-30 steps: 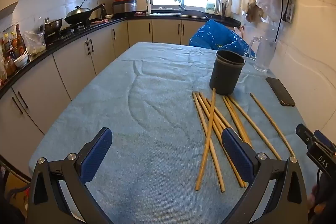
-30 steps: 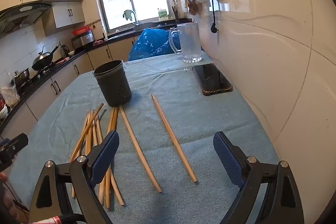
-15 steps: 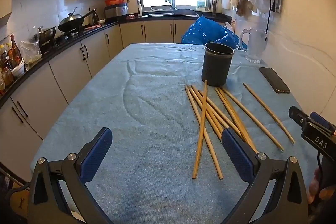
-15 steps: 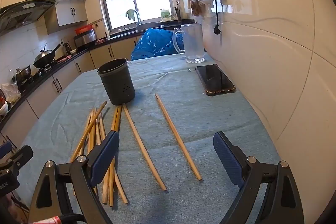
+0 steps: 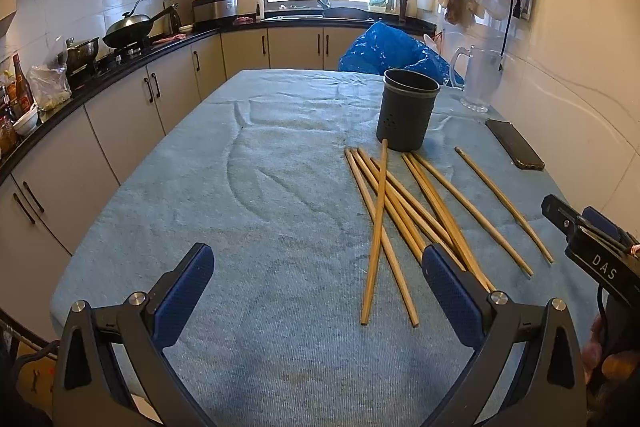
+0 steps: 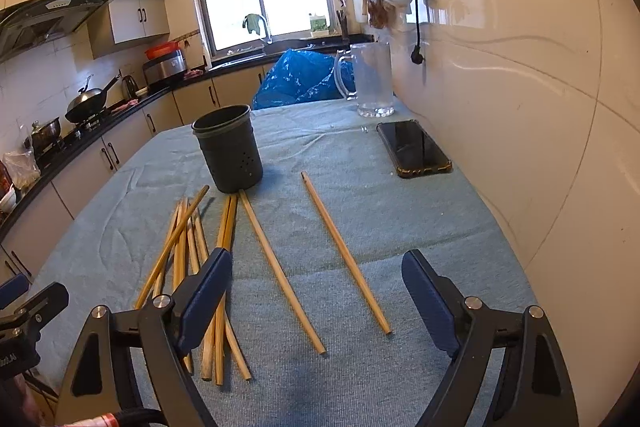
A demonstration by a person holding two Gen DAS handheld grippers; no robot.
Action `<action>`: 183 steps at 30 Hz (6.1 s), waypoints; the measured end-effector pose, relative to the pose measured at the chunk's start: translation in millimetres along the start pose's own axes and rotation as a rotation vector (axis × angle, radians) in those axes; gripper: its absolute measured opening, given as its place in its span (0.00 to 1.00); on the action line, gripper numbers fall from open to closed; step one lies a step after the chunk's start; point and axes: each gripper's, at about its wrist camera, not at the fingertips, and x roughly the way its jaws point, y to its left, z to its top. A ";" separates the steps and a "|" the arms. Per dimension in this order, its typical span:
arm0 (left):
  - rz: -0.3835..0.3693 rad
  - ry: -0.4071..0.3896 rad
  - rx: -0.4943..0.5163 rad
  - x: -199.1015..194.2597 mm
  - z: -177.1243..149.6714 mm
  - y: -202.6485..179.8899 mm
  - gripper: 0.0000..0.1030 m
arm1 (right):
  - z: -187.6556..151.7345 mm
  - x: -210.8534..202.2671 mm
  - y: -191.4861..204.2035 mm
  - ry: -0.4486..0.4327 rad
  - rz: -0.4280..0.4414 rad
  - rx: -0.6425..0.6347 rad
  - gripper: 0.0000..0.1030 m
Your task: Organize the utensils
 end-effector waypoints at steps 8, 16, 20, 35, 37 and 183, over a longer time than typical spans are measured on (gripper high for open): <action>-0.008 -0.006 0.002 -4.6 -1.4 0.7 1.00 | 0.5 -11.8 -0.5 -0.048 -0.011 0.018 0.88; -0.015 -0.021 -0.005 -10.4 -3.1 2.2 1.00 | -0.7 -17.8 4.1 -0.061 -0.003 0.014 0.88; -0.020 -0.026 -0.009 -13.4 -3.3 3.2 1.00 | -0.8 -19.2 5.4 -0.064 -0.007 0.014 0.88; -0.043 -0.021 -0.010 -13.1 -3.1 1.7 1.00 | -4.1 -21.0 5.3 -0.071 -0.016 0.016 0.88; -0.042 -0.021 -0.009 -13.2 -3.4 2.0 1.00 | -4.5 -20.6 4.8 -0.067 -0.015 0.016 0.88; -0.273 0.034 -0.002 153.0 292.2 -72.6 0.06 | 250.9 138.4 55.9 0.039 0.333 0.011 0.07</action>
